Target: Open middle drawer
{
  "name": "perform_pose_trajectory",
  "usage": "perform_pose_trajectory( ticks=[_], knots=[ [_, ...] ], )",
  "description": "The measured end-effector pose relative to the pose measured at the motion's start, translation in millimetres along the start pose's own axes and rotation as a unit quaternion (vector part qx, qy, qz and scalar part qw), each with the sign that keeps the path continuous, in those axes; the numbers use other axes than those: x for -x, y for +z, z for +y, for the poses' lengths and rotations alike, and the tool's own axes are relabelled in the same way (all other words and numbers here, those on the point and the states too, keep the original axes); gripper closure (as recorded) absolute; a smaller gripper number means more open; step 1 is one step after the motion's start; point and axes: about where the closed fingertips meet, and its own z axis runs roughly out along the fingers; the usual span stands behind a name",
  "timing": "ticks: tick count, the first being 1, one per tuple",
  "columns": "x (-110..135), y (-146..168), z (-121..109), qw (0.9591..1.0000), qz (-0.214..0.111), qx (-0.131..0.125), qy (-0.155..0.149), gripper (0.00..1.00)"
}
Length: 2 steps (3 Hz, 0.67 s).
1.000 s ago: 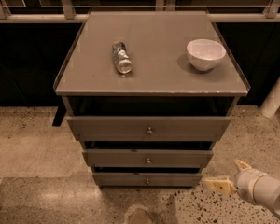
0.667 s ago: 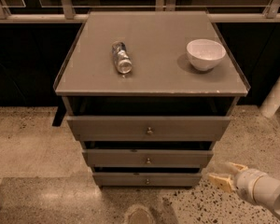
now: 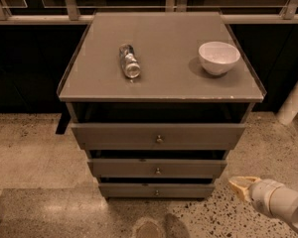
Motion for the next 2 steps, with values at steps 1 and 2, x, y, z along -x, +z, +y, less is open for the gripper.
perform_pose_trajectory(
  ticks=[1,2],
  knots=[
    [-7.6,16.8,-5.2,0.9995,-0.027,0.006,0.015,1.0],
    [-3.9,55.3,-18.4,0.9953,-0.084,0.037,0.033,1.0]
  ],
)
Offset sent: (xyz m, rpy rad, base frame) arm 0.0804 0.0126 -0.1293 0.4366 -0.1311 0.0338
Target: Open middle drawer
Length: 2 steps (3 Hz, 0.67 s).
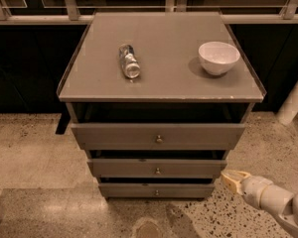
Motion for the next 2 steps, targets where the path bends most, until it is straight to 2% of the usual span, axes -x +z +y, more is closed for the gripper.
perform_pose_trajectory(
  ticks=[1,2],
  knots=[
    [-17.7,53.9,-6.7,0.9979,-0.035,0.044,0.031,1.0],
    [-26.2,100.0,-6.5,0.9942,-0.052,0.079,0.051,1.0]
  ],
)
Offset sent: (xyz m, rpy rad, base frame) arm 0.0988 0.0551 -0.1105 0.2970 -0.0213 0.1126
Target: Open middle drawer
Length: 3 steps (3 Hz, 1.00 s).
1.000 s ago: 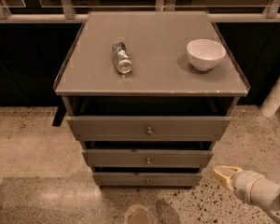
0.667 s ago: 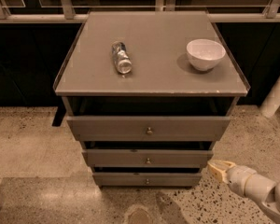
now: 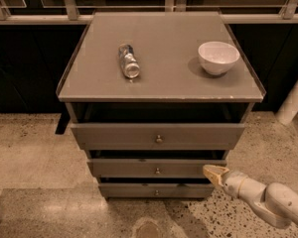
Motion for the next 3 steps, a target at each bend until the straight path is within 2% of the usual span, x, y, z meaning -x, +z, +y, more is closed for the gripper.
perform_pose_trajectory(
  ticks=[1,2,3],
  knots=[
    [-1.7,4.3,-3.2,1.0,-0.003,0.001,0.004,1.0],
    [1.7,3.6,-1.9,0.9999,-0.009,-0.011,0.002,1.0],
    [9.0,16.2,-8.5,0.9994,-0.028,-0.02,0.005,1.0]
  ],
)
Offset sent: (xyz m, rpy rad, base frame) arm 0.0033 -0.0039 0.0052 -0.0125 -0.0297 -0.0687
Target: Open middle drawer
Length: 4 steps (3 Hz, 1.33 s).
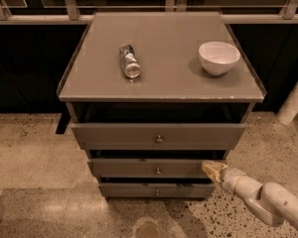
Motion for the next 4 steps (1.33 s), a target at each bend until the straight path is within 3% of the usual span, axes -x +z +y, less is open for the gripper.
perform_pose_trajectory(
  ticks=[2,4],
  knots=[
    [-2.0,54.2,-24.4,0.9995,-0.014,0.01,0.027,1.0],
    [1.1,53.0,-23.4,0.9995,-0.014,0.01,0.027,1.0]
  ],
)
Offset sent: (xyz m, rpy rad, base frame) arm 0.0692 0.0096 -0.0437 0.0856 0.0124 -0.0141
